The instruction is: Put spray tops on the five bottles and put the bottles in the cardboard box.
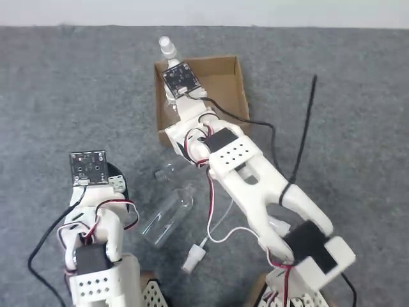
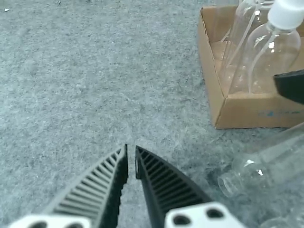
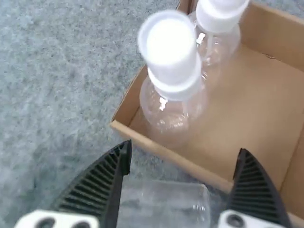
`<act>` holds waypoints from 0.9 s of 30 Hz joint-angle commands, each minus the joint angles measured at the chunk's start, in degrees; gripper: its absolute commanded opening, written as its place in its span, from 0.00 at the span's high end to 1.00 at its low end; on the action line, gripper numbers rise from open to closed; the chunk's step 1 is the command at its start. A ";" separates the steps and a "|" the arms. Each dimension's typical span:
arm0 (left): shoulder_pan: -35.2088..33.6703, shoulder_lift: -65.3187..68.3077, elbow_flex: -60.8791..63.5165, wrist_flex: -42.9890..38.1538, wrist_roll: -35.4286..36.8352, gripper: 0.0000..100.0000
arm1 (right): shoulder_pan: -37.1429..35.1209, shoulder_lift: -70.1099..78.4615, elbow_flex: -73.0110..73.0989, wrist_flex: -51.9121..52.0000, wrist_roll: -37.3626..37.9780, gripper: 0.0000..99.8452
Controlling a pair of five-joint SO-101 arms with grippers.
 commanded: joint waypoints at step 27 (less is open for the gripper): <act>-5.45 -0.97 -1.10 -2.29 -0.09 0.97 | -11.65 -18.68 -3.25 36.44 -25.76 0.72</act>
